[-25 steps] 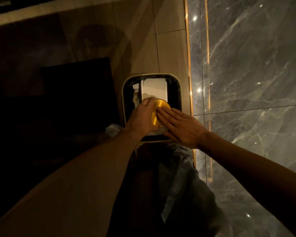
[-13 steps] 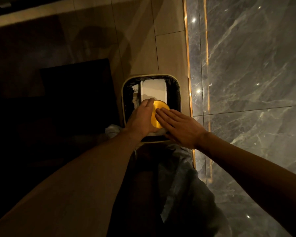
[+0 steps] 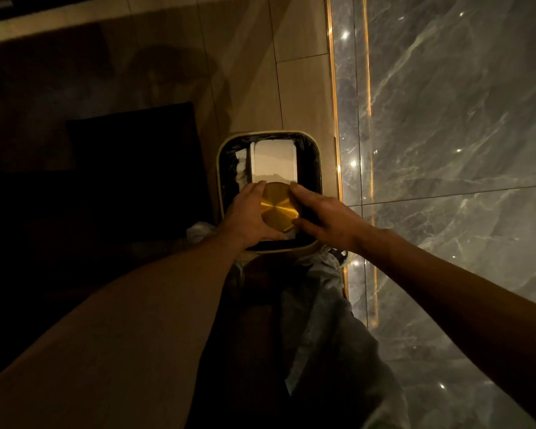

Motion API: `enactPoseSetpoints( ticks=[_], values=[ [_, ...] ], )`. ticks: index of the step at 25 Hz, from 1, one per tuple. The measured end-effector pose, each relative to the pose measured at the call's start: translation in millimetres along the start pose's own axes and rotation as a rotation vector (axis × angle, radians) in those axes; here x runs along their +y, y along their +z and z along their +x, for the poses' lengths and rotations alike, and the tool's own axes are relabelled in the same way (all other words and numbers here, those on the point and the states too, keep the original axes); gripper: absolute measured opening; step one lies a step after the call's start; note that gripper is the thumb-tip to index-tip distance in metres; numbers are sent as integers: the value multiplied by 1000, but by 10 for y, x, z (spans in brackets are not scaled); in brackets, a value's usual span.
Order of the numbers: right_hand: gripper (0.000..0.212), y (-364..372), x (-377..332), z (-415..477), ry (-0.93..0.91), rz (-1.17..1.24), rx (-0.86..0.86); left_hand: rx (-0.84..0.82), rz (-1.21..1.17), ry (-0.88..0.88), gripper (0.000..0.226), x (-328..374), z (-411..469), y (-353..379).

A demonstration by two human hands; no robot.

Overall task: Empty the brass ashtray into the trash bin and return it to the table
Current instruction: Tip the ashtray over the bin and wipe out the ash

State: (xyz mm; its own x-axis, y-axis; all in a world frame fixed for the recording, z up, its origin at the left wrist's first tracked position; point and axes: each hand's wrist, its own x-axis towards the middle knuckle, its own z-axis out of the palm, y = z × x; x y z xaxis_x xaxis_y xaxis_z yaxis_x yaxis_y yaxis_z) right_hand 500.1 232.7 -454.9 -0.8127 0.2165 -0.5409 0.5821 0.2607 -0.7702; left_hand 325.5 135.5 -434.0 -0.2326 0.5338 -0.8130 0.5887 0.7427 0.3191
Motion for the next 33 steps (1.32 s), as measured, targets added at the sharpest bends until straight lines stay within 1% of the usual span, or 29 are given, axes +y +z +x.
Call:
enactPoseSetpoints(
  ticks=[2, 5, 7, 11, 13, 15, 16, 18, 19, 20, 22, 23, 24, 26, 28, 30, 33],
  values=[
    [69, -46, -48, -12, 78, 133, 18, -38, -56, -23, 125, 14, -9, -5],
    [64, -149, -120, -51, 207, 482, 27, -68, -244, -102, 126, 69, -57, -50],
    [56, -208, -137, -103, 217, 613, 18, -95, -351, -164, 117, 113, -88, -101],
    [36, -343, -283, -263, 212, 806, 65, -198, -466, -246, 91, 206, -159, -206],
    [27, -414, -372, -337, 243, 841, 114, -204, -545, -276, 83, 243, -203, -248],
    [21, -466, -445, -406, 265, 837, 146, -185, -643, -278, 69, 309, -282, -304],
    [22, -483, -479, -434, 282, 832, 155, -176, -683, -276, 72, 339, -307, -323],
    [28, -501, -551, -471, 338, 843, 189, -154, -736, -302, 87, 400, -355, -364],
    [31, -506, -591, -493, 368, 854, 213, -138, -768, -318, 88, 427, -382, -389],
    [34, -510, -613, -503, 391, 866, 234, -131, -791, -325, 79, 483, -437, -443],
    [42, -529, -656, -536, 419, 903, 261, -119, -837, -319, 49, 596, -551, -551],
    [45, -548, -689, -559, 430, 924, 271, -112, -864, -313, 41, 627, -581, -579],
    [46, -566, -728, -588, 439, 938, 286, -107, -874, -313, 41, 653, -618, -598],
    [41, -600, -800, -637, 451, 946, 319, -87, -845, -291, 48, 690, -684, -609],
    [39, -634, -866, -695, 466, 953, 336, -51, -790, -222, 50, 722, -767, -624],
    [42, -683, -928, -772, 495, 971, 329, -42, -754, -135, 49, 755, -861, -651],
    [50, -796, -1031, -905, 542, 910, 312, -27, -696, -48, 49, 851, -1028, -722]
  ],
)
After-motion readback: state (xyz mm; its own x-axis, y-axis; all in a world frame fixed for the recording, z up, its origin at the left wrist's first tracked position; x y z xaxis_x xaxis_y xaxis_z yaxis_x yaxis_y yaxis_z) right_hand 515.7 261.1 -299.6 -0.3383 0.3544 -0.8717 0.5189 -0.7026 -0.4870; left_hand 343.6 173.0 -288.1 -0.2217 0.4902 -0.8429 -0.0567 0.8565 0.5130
